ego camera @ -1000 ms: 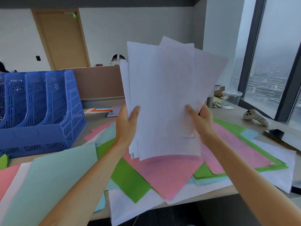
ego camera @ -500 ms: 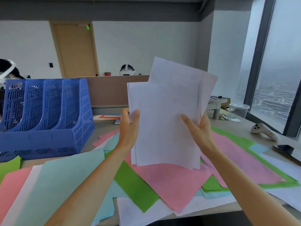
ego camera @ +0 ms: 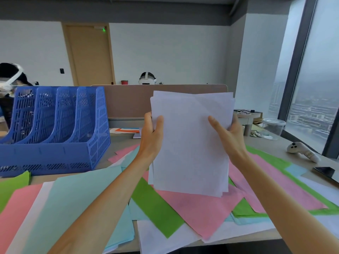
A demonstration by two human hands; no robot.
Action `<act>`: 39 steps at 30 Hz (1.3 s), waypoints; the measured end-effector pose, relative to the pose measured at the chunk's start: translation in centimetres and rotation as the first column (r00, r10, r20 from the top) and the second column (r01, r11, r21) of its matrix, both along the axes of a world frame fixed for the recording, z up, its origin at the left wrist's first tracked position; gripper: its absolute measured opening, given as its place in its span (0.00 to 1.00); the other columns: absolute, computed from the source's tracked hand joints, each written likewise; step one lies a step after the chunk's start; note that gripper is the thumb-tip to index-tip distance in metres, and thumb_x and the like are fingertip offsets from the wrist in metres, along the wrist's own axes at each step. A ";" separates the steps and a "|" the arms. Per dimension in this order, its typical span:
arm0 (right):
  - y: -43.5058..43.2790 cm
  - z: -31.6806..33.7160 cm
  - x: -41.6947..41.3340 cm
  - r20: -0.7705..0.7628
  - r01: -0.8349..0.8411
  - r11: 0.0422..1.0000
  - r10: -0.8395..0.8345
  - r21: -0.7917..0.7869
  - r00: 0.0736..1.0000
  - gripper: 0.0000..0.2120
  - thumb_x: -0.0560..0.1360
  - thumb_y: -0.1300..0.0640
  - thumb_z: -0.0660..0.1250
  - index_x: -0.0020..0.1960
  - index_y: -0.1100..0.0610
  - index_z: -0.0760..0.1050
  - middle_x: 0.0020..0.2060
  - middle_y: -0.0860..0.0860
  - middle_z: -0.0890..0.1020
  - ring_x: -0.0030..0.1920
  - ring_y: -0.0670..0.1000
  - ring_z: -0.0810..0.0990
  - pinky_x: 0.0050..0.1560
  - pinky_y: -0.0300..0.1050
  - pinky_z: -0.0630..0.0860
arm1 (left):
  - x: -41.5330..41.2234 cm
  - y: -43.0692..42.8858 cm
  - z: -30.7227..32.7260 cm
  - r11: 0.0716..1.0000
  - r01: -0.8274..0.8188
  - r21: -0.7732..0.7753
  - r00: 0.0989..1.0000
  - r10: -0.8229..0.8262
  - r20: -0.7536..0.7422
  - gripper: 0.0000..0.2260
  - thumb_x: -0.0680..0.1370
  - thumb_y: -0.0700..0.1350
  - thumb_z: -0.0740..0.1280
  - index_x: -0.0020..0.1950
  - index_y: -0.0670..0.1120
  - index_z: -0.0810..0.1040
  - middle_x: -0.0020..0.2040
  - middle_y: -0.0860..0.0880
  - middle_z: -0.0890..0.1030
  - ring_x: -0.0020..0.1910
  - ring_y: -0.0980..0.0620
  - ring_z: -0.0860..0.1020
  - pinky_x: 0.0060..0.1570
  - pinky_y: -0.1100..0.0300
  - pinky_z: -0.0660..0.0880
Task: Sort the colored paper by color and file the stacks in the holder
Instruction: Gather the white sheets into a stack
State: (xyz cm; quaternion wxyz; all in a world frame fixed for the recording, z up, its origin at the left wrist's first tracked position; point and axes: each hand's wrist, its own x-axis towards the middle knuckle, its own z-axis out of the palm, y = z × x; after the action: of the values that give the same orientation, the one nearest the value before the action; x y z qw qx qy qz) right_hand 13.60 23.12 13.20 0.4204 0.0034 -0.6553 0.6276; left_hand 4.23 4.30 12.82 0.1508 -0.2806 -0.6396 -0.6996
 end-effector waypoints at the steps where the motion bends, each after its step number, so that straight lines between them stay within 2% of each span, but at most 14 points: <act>1: 0.0 -0.2 -0.1 0.005 -0.013 1.000 0.013 0.002 1.000 0.20 0.72 0.51 0.74 0.61 0.55 0.72 0.53 0.47 0.83 0.50 0.44 0.83 0.45 0.38 0.79 | 0.0 0.0 0.0 1.000 0.017 0.001 1.000 -0.017 0.005 0.07 0.82 0.51 0.58 0.58 0.50 0.68 0.47 0.57 0.77 0.46 0.57 0.75 0.47 0.59 0.74; 5: 0.4 -1.8 -0.6 0.045 -0.023 1.000 0.024 -0.019 0.999 0.16 0.74 0.59 0.71 0.60 0.55 0.73 0.51 0.48 0.84 0.47 0.46 0.84 0.42 0.40 0.79 | -0.1 -0.3 -1.0 1.000 0.022 -0.015 0.999 -0.021 0.048 0.11 0.82 0.52 0.58 0.63 0.51 0.66 0.54 0.54 0.77 0.53 0.54 0.77 0.51 0.57 0.76; 9: 0.9 -3.9 -0.9 0.110 0.002 0.999 0.003 -0.040 0.994 0.15 0.68 0.58 0.66 0.54 0.55 0.76 0.48 0.50 0.83 0.45 0.47 0.81 0.42 0.43 0.77 | -0.9 -0.5 -4.3 0.995 0.006 -0.104 0.984 0.013 0.180 0.15 0.82 0.56 0.54 0.66 0.52 0.62 0.56 0.52 0.76 0.55 0.51 0.75 0.57 0.50 0.73; 12: 0.7 -4.4 -1.0 0.116 0.034 0.999 -0.035 0.011 0.993 0.10 0.72 0.63 0.65 0.52 0.56 0.77 0.46 0.49 0.84 0.43 0.45 0.80 0.44 0.43 0.77 | -1.1 -0.3 -5.9 0.982 0.007 -0.189 0.978 0.033 0.205 0.12 0.82 0.55 0.53 0.62 0.53 0.66 0.57 0.53 0.77 0.57 0.51 0.76 0.60 0.49 0.72; 14: 0.4 -4.0 -1.2 0.091 0.068 0.997 -0.070 0.026 0.993 0.07 0.74 0.65 0.64 0.49 0.56 0.77 0.41 0.47 0.82 0.38 0.43 0.78 0.40 0.40 0.75 | -1.1 -0.2 -5.3 0.977 -0.022 -0.212 0.985 0.057 0.162 0.10 0.83 0.53 0.53 0.58 0.49 0.69 0.51 0.49 0.77 0.50 0.52 0.76 0.53 0.52 0.72; 17: 0.4 -2.5 -1.2 0.033 0.130 0.991 -0.130 0.008 0.991 0.06 0.74 0.64 0.66 0.42 0.55 0.72 0.34 0.45 0.75 0.32 0.42 0.72 0.35 0.37 0.71 | -0.8 -0.3 -3.4 0.981 -0.112 -0.158 0.994 0.112 -0.006 0.12 0.83 0.50 0.55 0.46 0.43 0.67 0.37 0.48 0.66 0.35 0.54 0.64 0.38 0.58 0.64; 20: 0.7 -1.5 -1.1 -0.056 0.159 0.987 -0.161 -0.038 0.985 0.07 0.74 0.62 0.67 0.41 0.55 0.71 0.31 0.44 0.72 0.29 0.41 0.68 0.30 0.31 0.67 | -1.3 -0.9 -2.5 0.990 -0.127 -0.066 0.986 0.118 -0.116 0.13 0.82 0.49 0.58 0.40 0.45 0.64 0.35 0.51 0.62 0.34 0.56 0.61 0.33 0.64 0.61; 23: 0.9 -3.1 -1.4 0.043 0.142 0.990 -0.142 -0.009 0.989 0.04 0.75 0.59 0.67 0.45 0.52 0.72 0.36 0.44 0.75 0.34 0.41 0.72 0.35 0.34 0.69 | -1.9 -1.5 -5.1 0.997 -0.015 -0.082 0.998 0.019 0.055 0.17 0.79 0.59 0.60 0.51 0.45 0.70 0.43 0.49 0.72 0.42 0.54 0.70 0.45 0.55 0.71; 25: 0.9 -5.7 -1.6 0.180 0.117 0.991 -0.127 0.069 0.975 0.06 0.73 0.57 0.67 0.50 0.52 0.75 0.43 0.46 0.81 0.40 0.44 0.77 0.41 0.41 0.73 | -1.8 -1.6 -7.7 0.976 0.035 -0.216 0.985 0.003 0.173 0.19 0.79 0.60 0.58 0.63 0.49 0.70 0.58 0.51 0.76 0.58 0.53 0.74 0.63 0.50 0.70; 26: 0.9 -6.8 -1.7 0.225 0.111 0.987 -0.134 0.113 0.965 0.08 0.72 0.57 0.66 0.51 0.53 0.76 0.46 0.48 0.82 0.42 0.46 0.79 0.43 0.43 0.74 | -1.6 -1.4 -8.7 0.962 0.036 -0.270 0.982 0.016 0.187 0.20 0.81 0.59 0.57 0.67 0.49 0.68 0.63 0.51 0.75 0.63 0.53 0.72 0.66 0.50 0.67; 31: 0.7 -6.0 -1.4 0.218 0.129 0.988 -0.145 0.087 0.965 0.02 0.74 0.62 0.61 0.46 0.57 0.71 0.39 0.48 0.76 0.37 0.47 0.72 0.38 0.44 0.70 | -0.6 -0.7 -7.0 0.982 0.008 -0.187 0.992 0.016 0.128 0.11 0.82 0.53 0.56 0.60 0.49 0.68 0.60 0.52 0.75 0.59 0.54 0.72 0.60 0.53 0.68; 34: 0.3 -5.7 -1.1 0.184 0.189 0.981 -0.193 0.040 0.964 0.10 0.74 0.61 0.61 0.40 0.54 0.61 0.34 0.47 0.65 0.33 0.47 0.63 0.33 0.43 0.61 | -0.2 -0.2 -7.1 0.975 -0.034 -0.219 0.989 0.064 0.130 0.11 0.81 0.51 0.56 0.56 0.45 0.67 0.50 0.51 0.75 0.50 0.51 0.73 0.50 0.54 0.70; 37: -0.4 -7.7 -0.7 0.264 0.184 0.982 -0.186 0.031 0.946 0.06 0.71 0.55 0.60 0.46 0.55 0.68 0.38 0.47 0.73 0.37 0.48 0.70 0.36 0.44 0.67 | 0.4 -0.2 -8.5 0.922 0.036 -0.385 0.978 0.047 0.204 0.06 0.82 0.49 0.55 0.50 0.47 0.62 0.40 0.48 0.68 0.37 0.52 0.67 0.37 0.57 0.65; 39: -0.7 -8.8 -0.6 0.291 0.197 0.980 -0.195 0.025 0.937 0.07 0.70 0.54 0.59 0.48 0.53 0.70 0.40 0.47 0.75 0.39 0.49 0.71 0.38 0.45 0.68 | 0.6 -0.5 -8.7 0.921 0.031 -0.389 0.979 0.051 0.198 0.05 0.83 0.47 0.54 0.49 0.47 0.62 0.40 0.47 0.66 0.36 0.52 0.65 0.36 0.58 0.63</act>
State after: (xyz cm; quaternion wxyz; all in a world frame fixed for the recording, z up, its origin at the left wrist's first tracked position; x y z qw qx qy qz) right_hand 12.99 22.44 4.38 0.3794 -0.1556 -0.7057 0.5778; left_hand 4.87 3.80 4.12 0.0291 -0.2285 -0.7795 -0.5826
